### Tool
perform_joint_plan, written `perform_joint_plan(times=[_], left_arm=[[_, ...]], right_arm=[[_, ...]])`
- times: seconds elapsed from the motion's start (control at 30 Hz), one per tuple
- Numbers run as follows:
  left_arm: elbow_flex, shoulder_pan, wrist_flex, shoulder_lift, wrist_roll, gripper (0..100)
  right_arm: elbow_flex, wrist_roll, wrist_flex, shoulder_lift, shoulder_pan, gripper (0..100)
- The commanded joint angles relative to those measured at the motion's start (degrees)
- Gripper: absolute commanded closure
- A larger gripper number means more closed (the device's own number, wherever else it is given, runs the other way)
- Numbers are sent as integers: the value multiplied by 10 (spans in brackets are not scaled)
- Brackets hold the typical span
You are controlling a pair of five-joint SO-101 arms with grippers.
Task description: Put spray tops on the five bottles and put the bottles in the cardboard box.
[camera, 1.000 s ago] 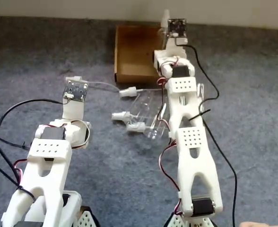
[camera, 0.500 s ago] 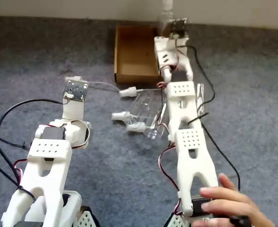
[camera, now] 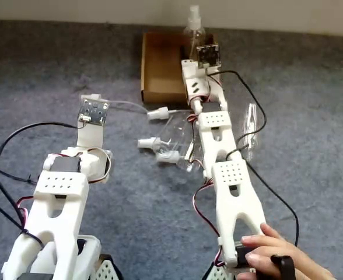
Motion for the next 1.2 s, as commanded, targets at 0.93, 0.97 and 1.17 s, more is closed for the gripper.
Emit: perform_joint_plan(times=[0.93,0.97,1.17], left_arm=[[-4,10,-8,-5,-5,844],[-4,10,-8,-5,-5,844],[-4,10,-8,-5,-5,844]], right_arm=[[-65,8,-15,44,16,734],[-65,8,-15,44,16,734],[-82,8,-14,43,17,734]])
